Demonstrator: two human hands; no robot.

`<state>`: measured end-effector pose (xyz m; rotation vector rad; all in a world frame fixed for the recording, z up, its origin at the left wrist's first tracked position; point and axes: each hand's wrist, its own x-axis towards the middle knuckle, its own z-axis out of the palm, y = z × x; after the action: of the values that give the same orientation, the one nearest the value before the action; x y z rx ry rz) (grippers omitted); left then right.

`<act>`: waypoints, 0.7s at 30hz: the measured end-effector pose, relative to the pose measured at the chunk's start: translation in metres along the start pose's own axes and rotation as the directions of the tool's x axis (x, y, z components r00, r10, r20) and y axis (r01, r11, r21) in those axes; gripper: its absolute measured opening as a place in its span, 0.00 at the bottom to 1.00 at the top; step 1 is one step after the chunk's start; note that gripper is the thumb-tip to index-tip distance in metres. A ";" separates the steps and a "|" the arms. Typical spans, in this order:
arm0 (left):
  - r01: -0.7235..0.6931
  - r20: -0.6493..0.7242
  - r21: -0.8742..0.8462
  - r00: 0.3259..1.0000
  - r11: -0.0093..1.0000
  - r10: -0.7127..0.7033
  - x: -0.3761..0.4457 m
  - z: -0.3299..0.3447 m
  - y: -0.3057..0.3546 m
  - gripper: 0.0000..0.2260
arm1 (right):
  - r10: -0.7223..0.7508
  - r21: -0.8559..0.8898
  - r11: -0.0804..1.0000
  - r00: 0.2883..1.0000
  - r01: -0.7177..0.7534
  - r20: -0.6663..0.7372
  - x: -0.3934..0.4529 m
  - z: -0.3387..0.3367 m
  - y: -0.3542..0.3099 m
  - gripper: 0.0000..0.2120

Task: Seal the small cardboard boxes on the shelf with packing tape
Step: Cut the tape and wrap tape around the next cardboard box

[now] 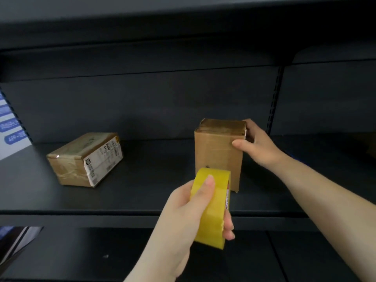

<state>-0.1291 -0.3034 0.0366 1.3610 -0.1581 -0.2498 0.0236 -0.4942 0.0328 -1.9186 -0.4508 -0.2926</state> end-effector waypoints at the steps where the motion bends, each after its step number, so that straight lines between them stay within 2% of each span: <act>1: 0.002 0.012 -0.009 1.000 1.000 -0.002 0.001 0.000 0.002 0.17 | -0.001 0.029 1.000 1.000 0.002 -0.017 0.001 0.002 0.002 0.33; 4: -0.046 0.019 0.018 0.999 0.999 0.046 0.005 0.001 0.005 0.16 | 0.024 0.112 0.994 0.997 -0.015 -0.079 0.004 0.008 0.007 0.31; 7: -0.112 -0.009 0.068 0.994 0.991 0.113 0.009 0.004 0.008 0.18 | 0.133 0.172 0.979 0.980 -0.106 -0.149 0.012 0.015 0.009 0.28; 11: -0.156 -0.038 0.109 0.986 0.982 0.161 0.016 0.006 0.013 0.17 | 0.274 0.215 0.948 0.945 -0.234 -0.177 0.024 0.021 0.007 0.33; 13: -0.139 -0.038 0.117 0.989 0.983 0.145 0.017 0.004 0.013 0.18 | 0.396 0.307 0.890 0.906 -0.338 -0.150 0.029 0.022 0.007 0.33; 15: -0.083 -0.030 0.118 0.996 0.990 0.087 0.015 0.005 0.010 0.21 | 0.510 0.376 0.819 0.851 -0.434 -0.126 0.037 0.022 0.008 0.37; 18: -0.040 -0.081 0.079 0.996 0.996 0.046 0.015 0.003 0.004 0.21 | 0.558 0.356 0.791 0.825 -0.498 -0.085 0.048 0.025 0.012 0.46; 21: 0.002 -0.060 0.046 0.998 0.999 0.001 0.014 0.003 0.000 0.20 | 0.604 0.411 0.738 0.796 -0.535 -0.046 0.056 0.030 0.017 0.47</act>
<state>-0.1159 -0.3098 0.0367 1.4130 -0.1139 -0.2067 0.0813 -0.4627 0.0299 -1.5348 0.2130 0.0386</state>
